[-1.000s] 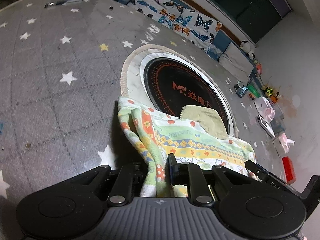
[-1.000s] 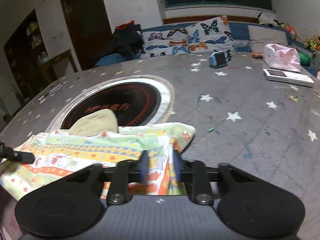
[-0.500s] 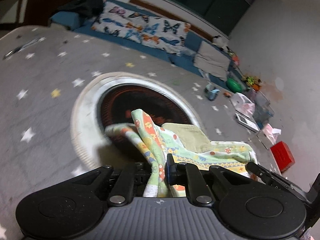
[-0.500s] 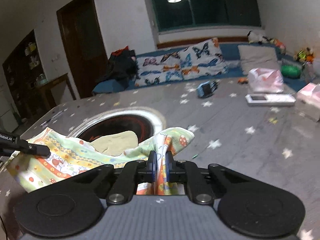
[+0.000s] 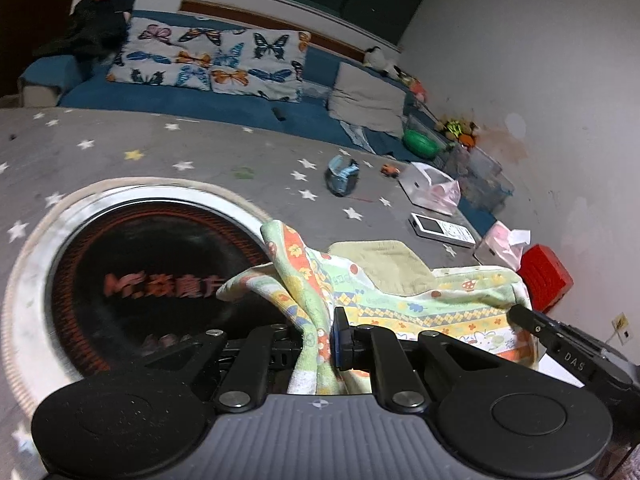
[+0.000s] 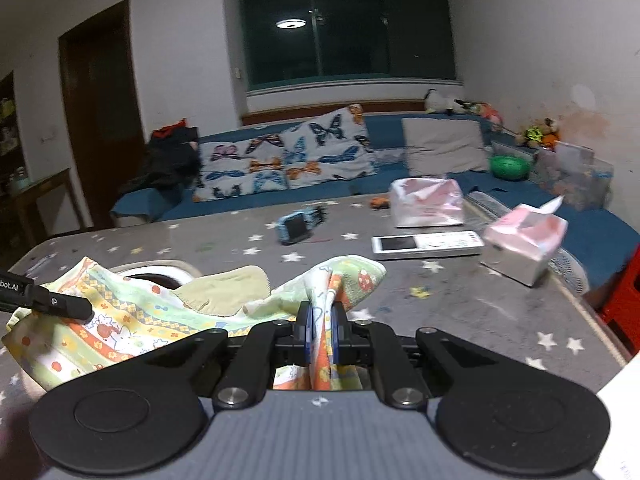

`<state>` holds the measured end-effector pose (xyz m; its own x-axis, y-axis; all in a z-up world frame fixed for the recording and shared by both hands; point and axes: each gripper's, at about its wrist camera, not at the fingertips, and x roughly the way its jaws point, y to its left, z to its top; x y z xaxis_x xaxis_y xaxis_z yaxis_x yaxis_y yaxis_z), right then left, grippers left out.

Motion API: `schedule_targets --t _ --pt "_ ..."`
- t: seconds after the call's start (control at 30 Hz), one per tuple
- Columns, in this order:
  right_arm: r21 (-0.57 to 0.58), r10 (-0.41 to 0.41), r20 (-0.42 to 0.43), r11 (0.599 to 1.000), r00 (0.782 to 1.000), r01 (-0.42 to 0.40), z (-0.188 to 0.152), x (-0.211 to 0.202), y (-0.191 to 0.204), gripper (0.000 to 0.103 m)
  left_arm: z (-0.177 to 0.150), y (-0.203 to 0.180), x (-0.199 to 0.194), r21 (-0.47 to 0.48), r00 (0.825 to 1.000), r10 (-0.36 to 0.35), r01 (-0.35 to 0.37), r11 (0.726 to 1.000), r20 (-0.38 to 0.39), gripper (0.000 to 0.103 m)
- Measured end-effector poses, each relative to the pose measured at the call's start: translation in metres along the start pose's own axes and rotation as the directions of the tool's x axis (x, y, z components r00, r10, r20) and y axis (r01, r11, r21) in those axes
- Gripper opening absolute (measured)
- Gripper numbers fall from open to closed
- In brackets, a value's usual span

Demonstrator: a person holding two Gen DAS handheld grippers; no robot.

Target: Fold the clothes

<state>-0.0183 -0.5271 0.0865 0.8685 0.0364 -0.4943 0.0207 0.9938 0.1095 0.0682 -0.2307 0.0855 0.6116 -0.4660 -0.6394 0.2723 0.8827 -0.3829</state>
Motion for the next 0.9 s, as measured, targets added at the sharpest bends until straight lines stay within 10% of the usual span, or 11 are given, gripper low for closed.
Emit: schedule_targets --t 0.57,0.9 --pt "0.022 -0.117 -0.119 0.992 0.986 0.120 -0.027 0.033 -0.047 0.015 -0.009 0.005 0.050 0.105 0.979 0.187 -0.178 0.978 -0.080 0.034" --pt "0.056 0.052 -0.155 0.997 0.987 -0.044 -0.022 0.064 -0.019 0.015 0.005 -0.031 0.073 0.142 0.995 0.059 -0.047 0.989 -0.078 0.027"
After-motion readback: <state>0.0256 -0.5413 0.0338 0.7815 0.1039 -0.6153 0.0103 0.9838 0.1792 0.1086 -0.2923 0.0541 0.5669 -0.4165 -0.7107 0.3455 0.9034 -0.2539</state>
